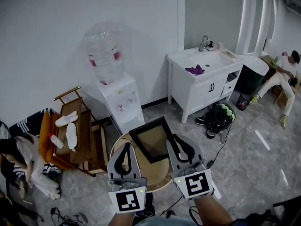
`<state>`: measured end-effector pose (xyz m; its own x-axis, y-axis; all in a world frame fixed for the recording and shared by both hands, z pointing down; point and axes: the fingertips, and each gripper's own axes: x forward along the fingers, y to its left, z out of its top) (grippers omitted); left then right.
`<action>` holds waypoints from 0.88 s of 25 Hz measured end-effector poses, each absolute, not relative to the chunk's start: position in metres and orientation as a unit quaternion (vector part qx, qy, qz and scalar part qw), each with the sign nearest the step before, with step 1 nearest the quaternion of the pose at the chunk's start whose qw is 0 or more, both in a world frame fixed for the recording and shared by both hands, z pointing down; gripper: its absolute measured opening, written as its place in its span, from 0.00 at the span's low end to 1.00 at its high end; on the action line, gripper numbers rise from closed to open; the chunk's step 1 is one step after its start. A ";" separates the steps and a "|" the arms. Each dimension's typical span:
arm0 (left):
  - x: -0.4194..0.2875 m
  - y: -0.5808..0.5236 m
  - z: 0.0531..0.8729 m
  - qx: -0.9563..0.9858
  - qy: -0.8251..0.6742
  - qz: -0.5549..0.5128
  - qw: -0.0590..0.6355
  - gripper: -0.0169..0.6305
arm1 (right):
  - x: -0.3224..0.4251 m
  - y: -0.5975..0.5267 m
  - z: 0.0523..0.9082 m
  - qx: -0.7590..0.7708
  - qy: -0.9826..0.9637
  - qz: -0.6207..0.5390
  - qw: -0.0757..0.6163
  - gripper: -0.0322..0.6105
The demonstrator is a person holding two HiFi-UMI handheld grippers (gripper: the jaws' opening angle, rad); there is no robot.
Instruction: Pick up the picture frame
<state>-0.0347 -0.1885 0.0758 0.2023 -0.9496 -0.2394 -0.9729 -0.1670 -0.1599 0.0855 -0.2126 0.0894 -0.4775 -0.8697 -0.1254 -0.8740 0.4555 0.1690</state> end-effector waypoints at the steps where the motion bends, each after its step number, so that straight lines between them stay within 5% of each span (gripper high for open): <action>1: -0.032 -0.186 0.072 -0.762 0.630 0.045 0.144 0.05 | 0.089 -0.209 0.085 -0.512 0.852 0.109 0.014 0.17; 22: -0.032 -0.165 0.040 -0.746 0.639 0.057 0.179 0.05 | 0.090 -0.185 0.055 -0.504 0.852 0.140 0.038 0.17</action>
